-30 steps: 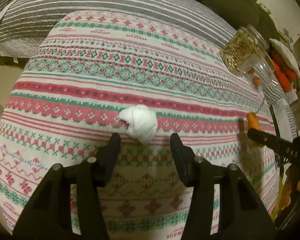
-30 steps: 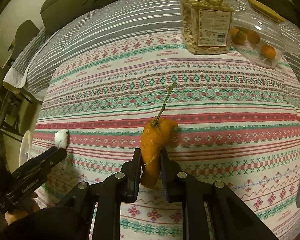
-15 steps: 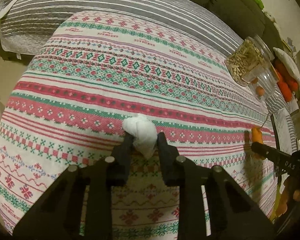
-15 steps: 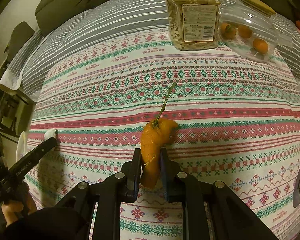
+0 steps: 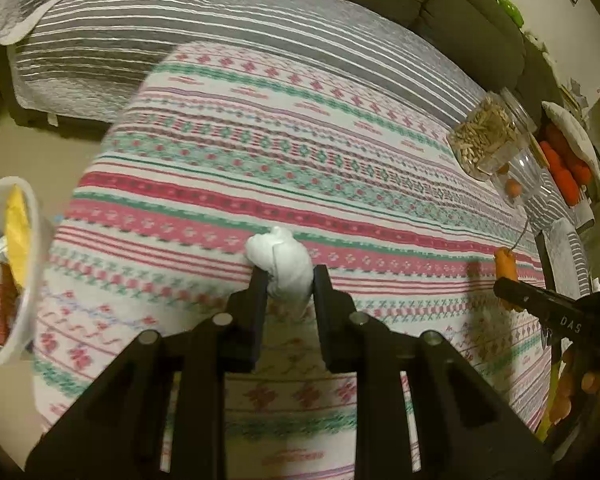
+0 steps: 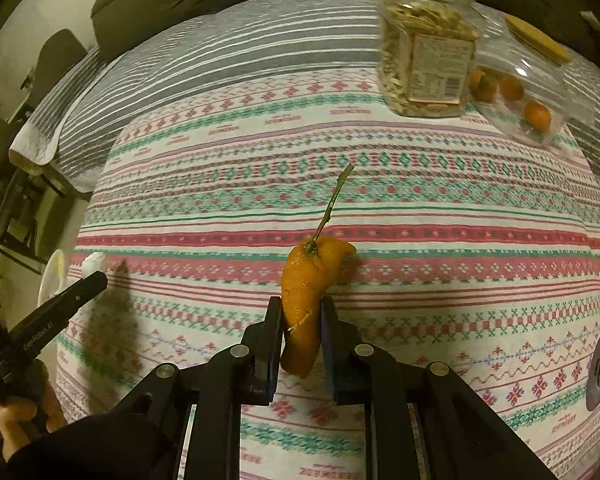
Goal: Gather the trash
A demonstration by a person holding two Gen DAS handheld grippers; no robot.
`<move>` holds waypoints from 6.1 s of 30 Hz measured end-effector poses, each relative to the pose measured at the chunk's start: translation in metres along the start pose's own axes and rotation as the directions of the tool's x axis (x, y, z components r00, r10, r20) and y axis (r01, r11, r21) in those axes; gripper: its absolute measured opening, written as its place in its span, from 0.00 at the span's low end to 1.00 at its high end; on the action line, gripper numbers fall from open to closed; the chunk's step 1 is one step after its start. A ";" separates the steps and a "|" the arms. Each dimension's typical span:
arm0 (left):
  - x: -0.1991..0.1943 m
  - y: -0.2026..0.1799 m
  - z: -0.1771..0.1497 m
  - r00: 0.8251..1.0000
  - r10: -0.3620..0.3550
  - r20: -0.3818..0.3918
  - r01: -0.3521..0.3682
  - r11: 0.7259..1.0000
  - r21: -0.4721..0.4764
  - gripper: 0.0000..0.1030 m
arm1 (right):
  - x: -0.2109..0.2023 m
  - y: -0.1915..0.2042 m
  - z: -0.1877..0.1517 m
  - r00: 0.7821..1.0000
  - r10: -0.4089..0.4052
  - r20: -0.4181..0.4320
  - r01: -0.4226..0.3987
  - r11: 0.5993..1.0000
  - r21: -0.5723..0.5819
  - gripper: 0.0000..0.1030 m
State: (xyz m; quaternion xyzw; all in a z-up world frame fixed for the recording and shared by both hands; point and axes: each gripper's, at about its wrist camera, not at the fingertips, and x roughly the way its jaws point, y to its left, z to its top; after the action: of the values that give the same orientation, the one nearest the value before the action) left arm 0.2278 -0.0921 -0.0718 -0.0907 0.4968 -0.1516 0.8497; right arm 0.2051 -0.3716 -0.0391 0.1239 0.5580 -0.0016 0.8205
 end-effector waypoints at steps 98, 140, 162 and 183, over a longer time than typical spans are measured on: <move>-0.171 0.310 -0.096 0.923 0.385 -0.006 -0.364 0.870 -0.333 0.88 | 0.087 0.398 -0.055 0.944 0.319 -0.084 -0.326 0.859 -0.395 0.74; -0.208 0.077 -0.159 0.928 0.309 0.209 -0.326 0.944 0.055 0.95 | -0.124 0.163 -0.205 0.913 -0.101 0.395 0.147 0.985 -0.089 0.88; -0.200 0.068 -0.161 0.930 0.306 0.202 -0.327 0.942 0.080 0.95 | -0.120 0.168 -0.211 0.911 -0.086 0.404 0.133 0.987 -0.089 0.88; -0.199 0.069 -0.163 0.937 0.294 0.190 -0.313 0.947 0.080 0.95 | -0.120 0.169 -0.211 0.910 -0.084 0.407 0.126 0.989 -0.078 0.88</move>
State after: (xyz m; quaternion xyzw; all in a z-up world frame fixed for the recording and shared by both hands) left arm 0.0059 0.0413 -0.0099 0.0203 0.4192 -0.0369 0.9069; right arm -0.0091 -0.1811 0.0315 0.0485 0.3825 -0.0424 0.9217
